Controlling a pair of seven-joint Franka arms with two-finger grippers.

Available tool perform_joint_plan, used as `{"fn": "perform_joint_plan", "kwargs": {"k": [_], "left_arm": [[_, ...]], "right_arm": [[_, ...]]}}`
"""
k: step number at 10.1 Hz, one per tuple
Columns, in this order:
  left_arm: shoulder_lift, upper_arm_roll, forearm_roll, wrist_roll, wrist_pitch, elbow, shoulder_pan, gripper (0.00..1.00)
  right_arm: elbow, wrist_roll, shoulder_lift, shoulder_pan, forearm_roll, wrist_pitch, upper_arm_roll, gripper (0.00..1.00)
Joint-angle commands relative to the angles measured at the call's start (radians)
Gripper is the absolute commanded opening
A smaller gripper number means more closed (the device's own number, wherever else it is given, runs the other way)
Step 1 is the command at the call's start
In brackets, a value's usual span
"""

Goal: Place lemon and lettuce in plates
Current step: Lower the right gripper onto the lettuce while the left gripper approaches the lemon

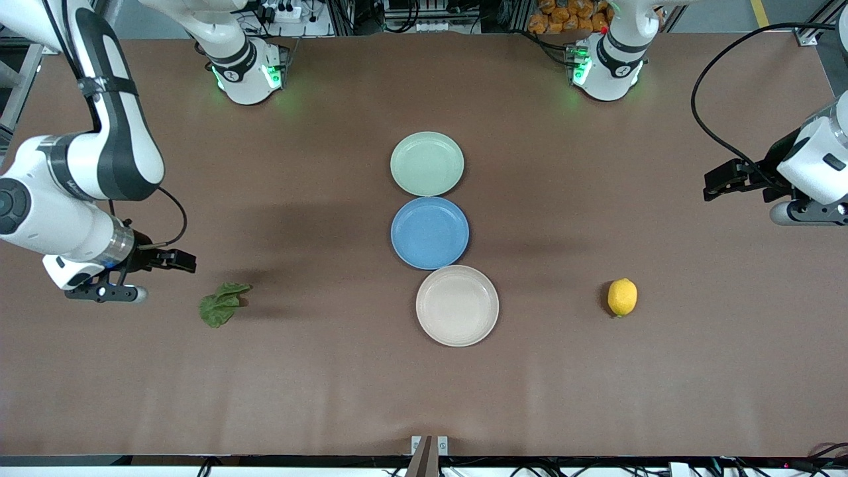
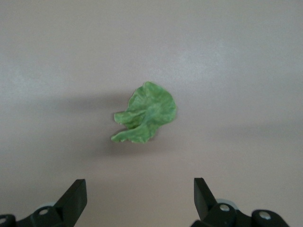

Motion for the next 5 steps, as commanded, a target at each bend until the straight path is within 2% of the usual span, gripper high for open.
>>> {"fn": "perform_joint_plan", "kwargs": {"k": [1,5], "left_arm": [[0.013,0.000,0.000,0.015,0.018,0.009,0.008,1.00],[0.088,0.000,-0.001,0.015,0.087,0.009,0.010,1.00]], "right_arm": [[0.009,0.004,0.069,-0.021,-0.007,0.084,0.008,1.00],[0.010,0.002,0.186,-0.019,-0.012,0.271,0.006,1.00]]}}
